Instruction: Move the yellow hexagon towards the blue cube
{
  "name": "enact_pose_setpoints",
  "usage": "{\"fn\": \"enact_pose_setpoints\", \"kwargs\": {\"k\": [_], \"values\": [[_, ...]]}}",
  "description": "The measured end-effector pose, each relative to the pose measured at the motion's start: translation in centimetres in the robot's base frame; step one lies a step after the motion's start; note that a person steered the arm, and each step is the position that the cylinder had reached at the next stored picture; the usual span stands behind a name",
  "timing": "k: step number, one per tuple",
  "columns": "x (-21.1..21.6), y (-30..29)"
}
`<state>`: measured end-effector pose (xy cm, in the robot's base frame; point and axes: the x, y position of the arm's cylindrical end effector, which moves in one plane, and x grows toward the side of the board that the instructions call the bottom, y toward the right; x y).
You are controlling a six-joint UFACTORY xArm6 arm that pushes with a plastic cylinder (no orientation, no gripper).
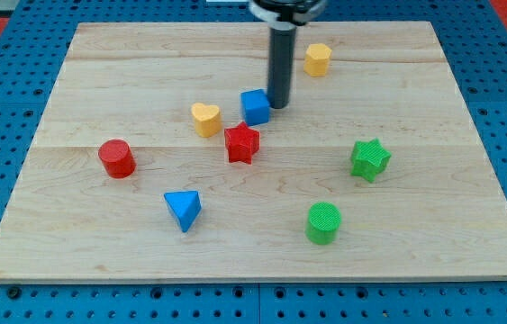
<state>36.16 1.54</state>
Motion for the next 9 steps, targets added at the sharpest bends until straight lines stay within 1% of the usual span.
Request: {"fn": "enact_pose_setpoints", "kwargs": {"k": [1, 2, 3, 4, 6, 8, 9], "values": [[-0.4, 1.7], [-1.6, 12.2], [-4.4, 17.4], [-9.3, 17.1], [-9.5, 10.3], [-9.5, 9.3], [-9.5, 2.8]]}}
